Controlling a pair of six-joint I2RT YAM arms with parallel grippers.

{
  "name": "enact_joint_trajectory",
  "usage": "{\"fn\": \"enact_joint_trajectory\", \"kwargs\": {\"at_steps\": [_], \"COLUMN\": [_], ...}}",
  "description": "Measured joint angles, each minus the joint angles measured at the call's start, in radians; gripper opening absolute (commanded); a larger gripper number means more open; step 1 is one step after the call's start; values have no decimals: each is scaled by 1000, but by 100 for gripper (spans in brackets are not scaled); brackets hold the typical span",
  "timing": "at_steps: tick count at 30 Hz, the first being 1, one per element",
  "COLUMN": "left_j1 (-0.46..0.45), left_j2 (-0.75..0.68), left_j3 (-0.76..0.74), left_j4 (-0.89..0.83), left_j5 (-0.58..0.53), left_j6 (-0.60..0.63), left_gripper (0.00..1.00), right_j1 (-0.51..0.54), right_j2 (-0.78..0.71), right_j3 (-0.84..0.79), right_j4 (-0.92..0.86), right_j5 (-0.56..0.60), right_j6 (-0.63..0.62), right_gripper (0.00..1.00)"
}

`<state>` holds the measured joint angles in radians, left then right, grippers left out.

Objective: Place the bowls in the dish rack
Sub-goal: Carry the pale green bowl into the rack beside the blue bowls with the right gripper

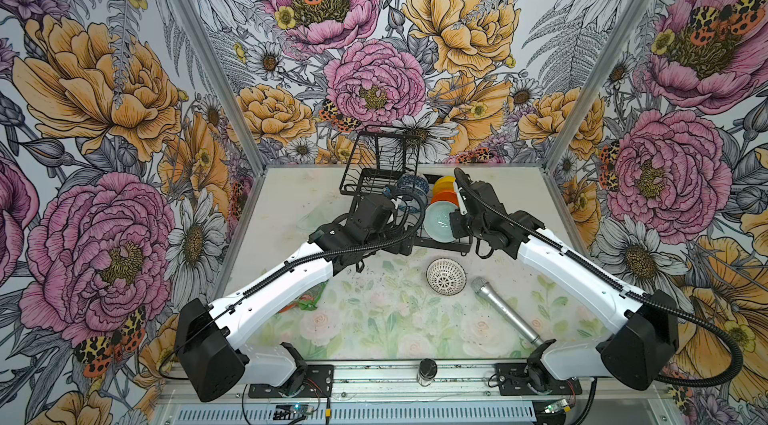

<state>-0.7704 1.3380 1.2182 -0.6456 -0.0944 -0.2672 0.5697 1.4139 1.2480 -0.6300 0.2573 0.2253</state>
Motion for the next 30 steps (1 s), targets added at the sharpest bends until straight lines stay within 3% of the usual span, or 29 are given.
{"fn": "enact_joint_trajectory", "kwargs": {"at_steps": [4, 10, 19, 30], "left_j1": [35, 92, 107, 107], "left_j2": [-1, -10, -49, -112], "left_j3": [0, 0, -9, -34], "left_j4": [-22, -51, -62, -68], "left_j5": [30, 61, 60, 25], "left_j6": [35, 62, 58, -19], "left_gripper": [99, 99, 99, 99], "right_j1": [0, 6, 60, 82], "right_j2": [27, 13, 0, 78], "right_j3": [-6, -145, -279, -328], "right_j4": [68, 267, 587, 897], "right_j5": [52, 114, 207, 296], "right_j6": [-163, -379, -715, -970], "right_gripper": [0, 0, 0, 0]}}
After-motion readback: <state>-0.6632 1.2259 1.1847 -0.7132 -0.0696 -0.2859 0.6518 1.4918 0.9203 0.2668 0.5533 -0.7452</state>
